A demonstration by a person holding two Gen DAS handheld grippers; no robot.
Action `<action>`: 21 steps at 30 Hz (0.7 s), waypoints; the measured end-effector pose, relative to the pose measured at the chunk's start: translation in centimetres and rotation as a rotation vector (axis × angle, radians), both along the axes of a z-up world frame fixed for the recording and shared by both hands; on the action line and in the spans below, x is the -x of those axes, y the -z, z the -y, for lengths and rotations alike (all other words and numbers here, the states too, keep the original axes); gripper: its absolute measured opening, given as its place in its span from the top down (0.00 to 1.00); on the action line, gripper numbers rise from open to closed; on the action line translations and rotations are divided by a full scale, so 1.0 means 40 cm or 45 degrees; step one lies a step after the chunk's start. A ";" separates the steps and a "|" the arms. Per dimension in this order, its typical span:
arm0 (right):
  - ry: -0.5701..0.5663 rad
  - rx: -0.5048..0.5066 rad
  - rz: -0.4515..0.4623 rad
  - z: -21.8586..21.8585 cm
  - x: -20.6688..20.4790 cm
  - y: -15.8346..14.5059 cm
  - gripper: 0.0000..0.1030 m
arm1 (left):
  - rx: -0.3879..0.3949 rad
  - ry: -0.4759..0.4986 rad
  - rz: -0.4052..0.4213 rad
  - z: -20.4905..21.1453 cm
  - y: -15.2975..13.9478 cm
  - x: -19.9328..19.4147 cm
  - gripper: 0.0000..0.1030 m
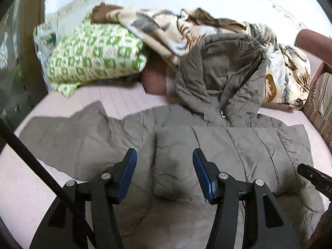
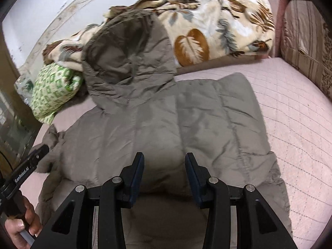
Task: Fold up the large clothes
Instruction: 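Move the left gripper toward the other sleeve of the jacket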
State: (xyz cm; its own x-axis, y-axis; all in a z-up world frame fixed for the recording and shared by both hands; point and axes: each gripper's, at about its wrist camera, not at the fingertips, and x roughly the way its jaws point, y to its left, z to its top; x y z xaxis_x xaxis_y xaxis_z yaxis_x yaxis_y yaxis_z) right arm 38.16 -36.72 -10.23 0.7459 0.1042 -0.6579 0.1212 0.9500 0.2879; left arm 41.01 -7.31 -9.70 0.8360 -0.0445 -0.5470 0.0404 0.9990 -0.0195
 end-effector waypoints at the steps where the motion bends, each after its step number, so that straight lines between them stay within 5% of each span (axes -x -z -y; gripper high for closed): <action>1: -0.016 0.012 0.005 -0.012 0.000 -0.002 0.57 | -0.014 -0.004 0.005 0.002 -0.001 0.001 0.47; 21: -0.077 0.143 -0.148 -0.136 -0.069 0.085 0.53 | -0.182 -0.073 0.092 -0.058 0.008 0.039 0.47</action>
State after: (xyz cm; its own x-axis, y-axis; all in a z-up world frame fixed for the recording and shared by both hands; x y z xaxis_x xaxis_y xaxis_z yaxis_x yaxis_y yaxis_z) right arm 40.94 -31.27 -13.63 0.6586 0.0675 -0.7494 0.0891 0.9820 0.1668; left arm 39.45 -4.98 -10.03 0.8721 0.0783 -0.4830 -0.0203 0.9920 0.1242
